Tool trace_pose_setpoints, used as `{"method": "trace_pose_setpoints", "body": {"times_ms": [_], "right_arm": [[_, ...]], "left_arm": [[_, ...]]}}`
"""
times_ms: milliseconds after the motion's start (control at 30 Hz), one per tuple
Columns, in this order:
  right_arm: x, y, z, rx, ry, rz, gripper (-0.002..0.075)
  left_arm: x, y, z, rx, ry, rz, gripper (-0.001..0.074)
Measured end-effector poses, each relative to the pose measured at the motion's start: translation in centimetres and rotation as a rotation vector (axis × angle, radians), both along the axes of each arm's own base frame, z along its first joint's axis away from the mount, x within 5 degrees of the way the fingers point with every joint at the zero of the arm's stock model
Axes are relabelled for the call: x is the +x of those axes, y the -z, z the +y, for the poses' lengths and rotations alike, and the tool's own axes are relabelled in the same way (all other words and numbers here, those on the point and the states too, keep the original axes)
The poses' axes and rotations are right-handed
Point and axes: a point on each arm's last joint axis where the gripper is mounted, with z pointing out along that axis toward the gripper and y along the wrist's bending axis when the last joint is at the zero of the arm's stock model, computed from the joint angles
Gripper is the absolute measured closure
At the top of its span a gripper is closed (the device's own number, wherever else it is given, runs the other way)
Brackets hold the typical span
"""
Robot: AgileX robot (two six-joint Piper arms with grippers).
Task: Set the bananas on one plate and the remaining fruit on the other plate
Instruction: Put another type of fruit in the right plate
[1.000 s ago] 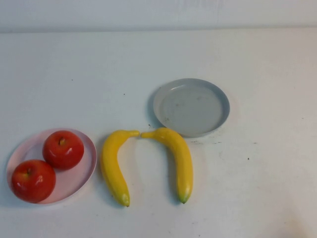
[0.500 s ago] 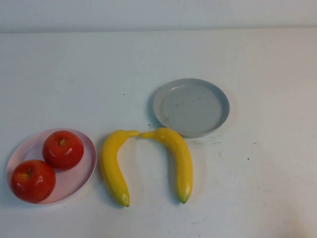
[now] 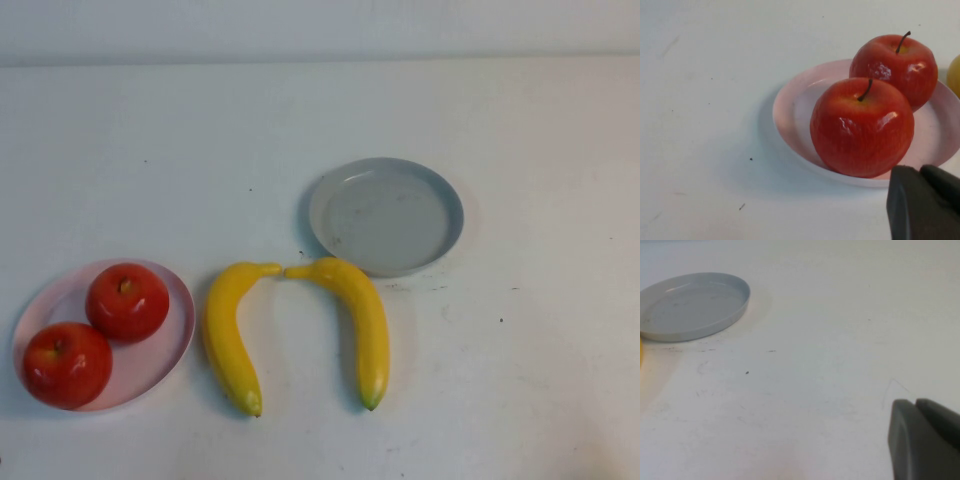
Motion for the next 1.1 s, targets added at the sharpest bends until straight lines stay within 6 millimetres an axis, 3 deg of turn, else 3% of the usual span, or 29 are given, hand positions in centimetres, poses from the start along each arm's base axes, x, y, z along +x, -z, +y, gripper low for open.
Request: {"method": "trace_pose_setpoints", "body": {"times_ms": [567,767,1100], "right_arm": [[0.0,-0.1,0.0,0.017,-0.001,-0.004,0.0743],[0.0,-0.8,0.9,0.376,-0.012,-0.028,0.0743],[0.3,-2.7,0.3,0.788,0.062,-0.174,0.0743]], "left_arm": [[0.0,0.0,0.0,0.001,0.0,0.0,0.0731],[0.0,0.0,0.0,0.001,0.0,0.0,0.0731],[0.0,0.0,0.0,0.001,0.0,0.0,0.0731]]}}
